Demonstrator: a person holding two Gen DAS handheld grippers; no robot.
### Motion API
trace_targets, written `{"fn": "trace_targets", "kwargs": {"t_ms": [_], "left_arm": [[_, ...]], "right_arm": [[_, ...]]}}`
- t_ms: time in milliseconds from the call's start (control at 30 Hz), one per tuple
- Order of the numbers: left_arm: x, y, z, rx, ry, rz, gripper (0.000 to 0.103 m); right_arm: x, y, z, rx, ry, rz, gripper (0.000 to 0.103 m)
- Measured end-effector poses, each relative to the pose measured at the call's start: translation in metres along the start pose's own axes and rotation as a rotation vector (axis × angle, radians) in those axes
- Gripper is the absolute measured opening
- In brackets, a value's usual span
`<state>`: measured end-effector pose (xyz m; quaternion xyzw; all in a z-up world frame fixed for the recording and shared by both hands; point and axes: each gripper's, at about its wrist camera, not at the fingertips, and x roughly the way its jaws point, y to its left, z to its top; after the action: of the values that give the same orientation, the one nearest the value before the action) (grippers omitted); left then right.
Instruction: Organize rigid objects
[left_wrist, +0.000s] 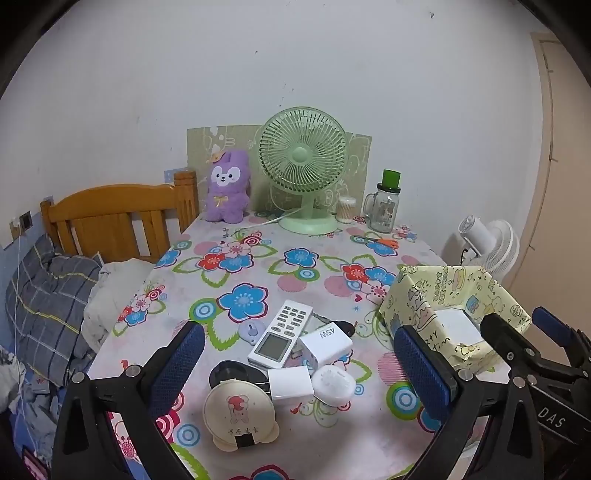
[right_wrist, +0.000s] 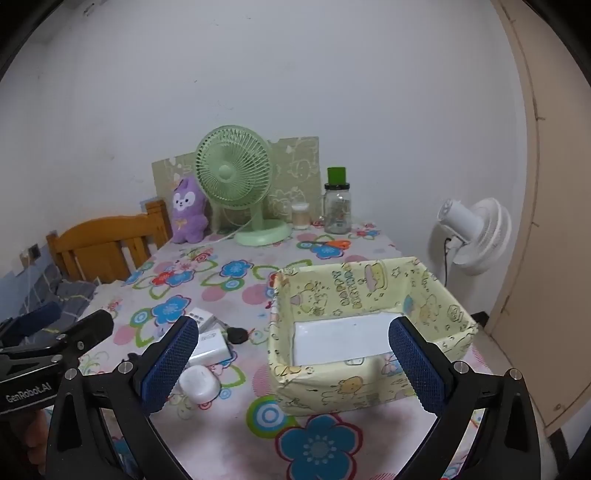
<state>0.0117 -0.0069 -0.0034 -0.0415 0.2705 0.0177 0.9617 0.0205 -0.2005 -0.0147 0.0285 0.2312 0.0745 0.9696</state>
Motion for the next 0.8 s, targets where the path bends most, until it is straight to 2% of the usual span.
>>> {"fn": "trace_targets", "kwargs": {"t_ms": [267, 800], "left_arm": [[-0.0001, 0.0007, -0.003, 0.0, -0.008, -0.005, 0.103], [-0.0019, 0.0006, -0.0063, 0.001, -0.022, -0.021, 0.103]], "right_arm": [[-0.0009, 0.004, -0.0021, -0.013, -0.006, 0.019, 0.103], [-0.0048, 0.001, -0.0025, -0.011, -0.042, -0.028, 0.103]]}}
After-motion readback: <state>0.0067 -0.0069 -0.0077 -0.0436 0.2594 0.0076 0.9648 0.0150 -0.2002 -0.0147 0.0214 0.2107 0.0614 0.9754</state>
